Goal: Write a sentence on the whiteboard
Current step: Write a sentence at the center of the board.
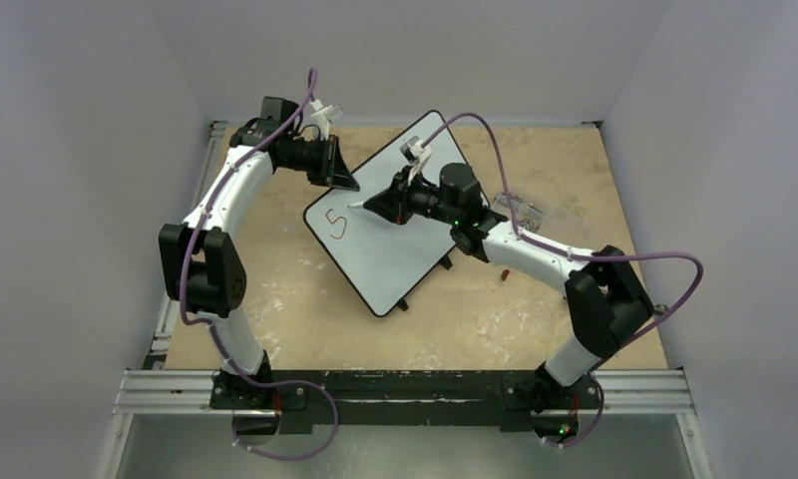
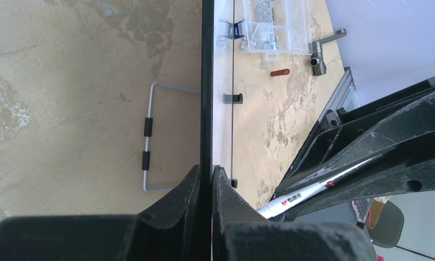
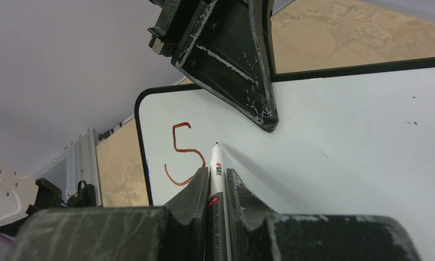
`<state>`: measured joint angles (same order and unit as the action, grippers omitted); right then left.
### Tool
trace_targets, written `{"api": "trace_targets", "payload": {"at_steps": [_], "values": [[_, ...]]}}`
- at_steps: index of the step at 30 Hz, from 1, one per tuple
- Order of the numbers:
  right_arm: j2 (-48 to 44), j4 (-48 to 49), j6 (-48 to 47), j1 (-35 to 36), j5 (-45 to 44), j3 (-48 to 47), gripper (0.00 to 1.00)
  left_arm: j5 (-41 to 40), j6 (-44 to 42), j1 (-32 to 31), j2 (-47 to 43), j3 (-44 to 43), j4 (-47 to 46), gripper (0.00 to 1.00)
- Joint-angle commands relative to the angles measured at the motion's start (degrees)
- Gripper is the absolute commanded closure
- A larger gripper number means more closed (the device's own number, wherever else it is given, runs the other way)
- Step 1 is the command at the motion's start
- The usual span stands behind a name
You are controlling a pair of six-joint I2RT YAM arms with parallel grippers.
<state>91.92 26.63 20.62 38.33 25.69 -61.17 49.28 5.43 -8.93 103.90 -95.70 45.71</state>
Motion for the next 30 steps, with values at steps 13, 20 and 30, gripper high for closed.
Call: {"api": "trace_targets", "payload": {"at_steps": [13, 20, 30], "values": [[3.8, 4.0, 2.1, 0.1, 2.5, -3.4, 1.0, -0.8, -1.7, -0.2, -3.3, -0.3, -2.6, 1.0], [3.4, 2.3, 0.5, -0.2, 0.8, -2.3, 1.0, -0.9, -1.7, -0.2, -3.2, -0.3, -2.7, 1.0], [2.9, 1.3, 0.9, -3.9, -0.1, -1.5, 1.0, -1.0, -1.8, -0.2, -3.2, -0.3, -2.5, 1.0]]}}
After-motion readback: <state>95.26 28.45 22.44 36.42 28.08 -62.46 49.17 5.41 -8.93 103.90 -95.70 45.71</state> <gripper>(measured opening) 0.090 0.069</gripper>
